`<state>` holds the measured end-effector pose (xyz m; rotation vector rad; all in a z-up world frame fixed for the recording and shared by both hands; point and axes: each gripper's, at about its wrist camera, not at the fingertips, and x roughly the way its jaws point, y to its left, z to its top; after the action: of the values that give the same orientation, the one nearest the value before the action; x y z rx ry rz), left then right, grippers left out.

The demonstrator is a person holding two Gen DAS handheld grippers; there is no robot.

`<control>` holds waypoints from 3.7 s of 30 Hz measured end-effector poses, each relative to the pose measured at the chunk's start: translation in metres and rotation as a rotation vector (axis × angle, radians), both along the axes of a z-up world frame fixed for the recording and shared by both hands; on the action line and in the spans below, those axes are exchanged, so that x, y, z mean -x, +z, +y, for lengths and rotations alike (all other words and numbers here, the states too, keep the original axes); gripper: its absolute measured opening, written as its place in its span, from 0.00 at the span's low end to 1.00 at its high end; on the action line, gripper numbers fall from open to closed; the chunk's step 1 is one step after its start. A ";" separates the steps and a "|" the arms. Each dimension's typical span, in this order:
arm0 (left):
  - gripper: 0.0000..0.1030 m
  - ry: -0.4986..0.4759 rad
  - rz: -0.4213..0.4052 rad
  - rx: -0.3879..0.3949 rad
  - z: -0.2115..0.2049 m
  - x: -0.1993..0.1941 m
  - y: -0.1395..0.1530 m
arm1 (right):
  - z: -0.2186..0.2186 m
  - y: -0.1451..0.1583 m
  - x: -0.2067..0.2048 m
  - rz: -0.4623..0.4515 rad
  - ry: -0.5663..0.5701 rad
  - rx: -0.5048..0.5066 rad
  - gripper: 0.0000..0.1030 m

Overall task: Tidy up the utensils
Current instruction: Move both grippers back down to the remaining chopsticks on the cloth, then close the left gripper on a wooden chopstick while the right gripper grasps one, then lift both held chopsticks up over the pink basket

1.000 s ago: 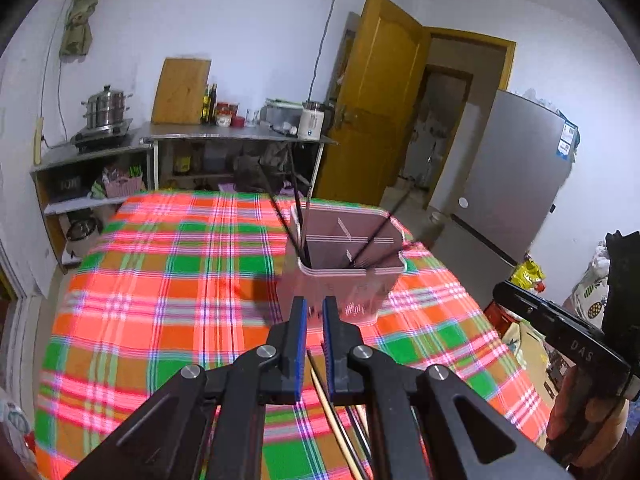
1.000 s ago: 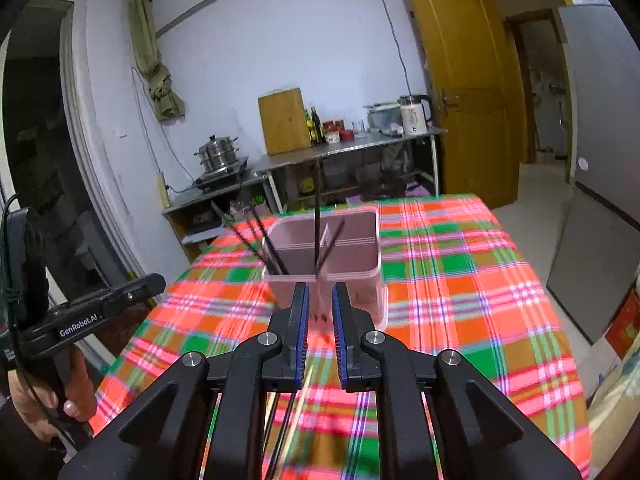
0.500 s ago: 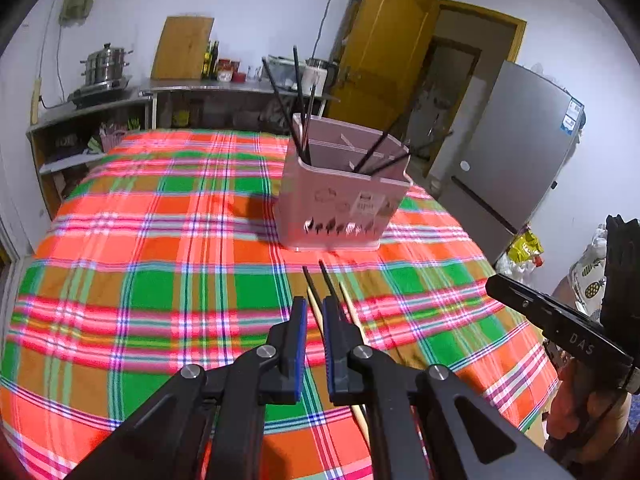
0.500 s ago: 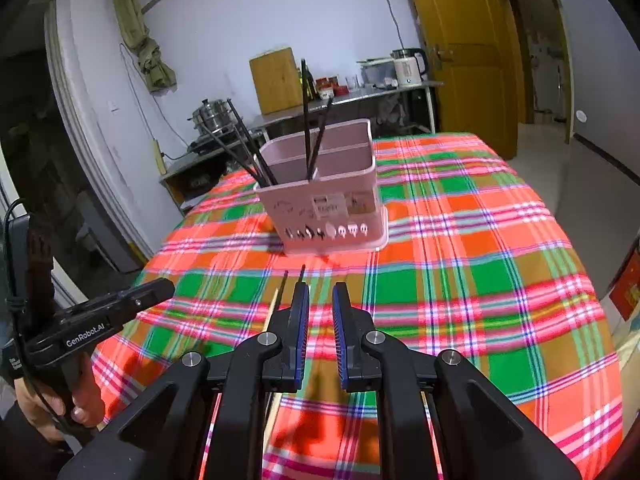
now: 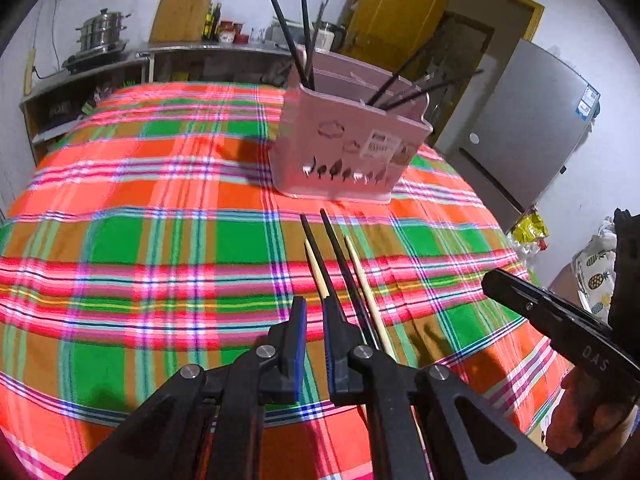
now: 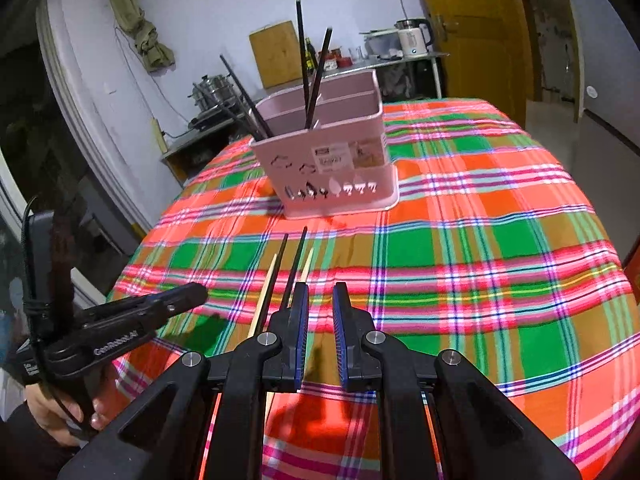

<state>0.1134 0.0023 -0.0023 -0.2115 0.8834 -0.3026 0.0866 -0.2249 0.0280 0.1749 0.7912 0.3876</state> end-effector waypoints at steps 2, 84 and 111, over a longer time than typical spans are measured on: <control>0.09 -0.006 0.016 -0.002 -0.005 -0.005 -0.007 | 0.002 -0.005 -0.002 0.012 0.006 0.000 0.12; 0.05 -0.132 0.113 -0.307 -0.013 -0.095 -0.025 | 0.052 -0.053 -0.105 0.228 0.041 0.144 0.07; 0.04 -0.055 -0.184 -0.189 0.010 -0.065 0.128 | 0.026 0.078 -0.071 -0.079 0.011 0.058 0.05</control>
<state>0.1786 0.0127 0.1258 0.0162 0.7316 -0.2829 0.1577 -0.1988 0.1059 0.1004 0.7251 0.3793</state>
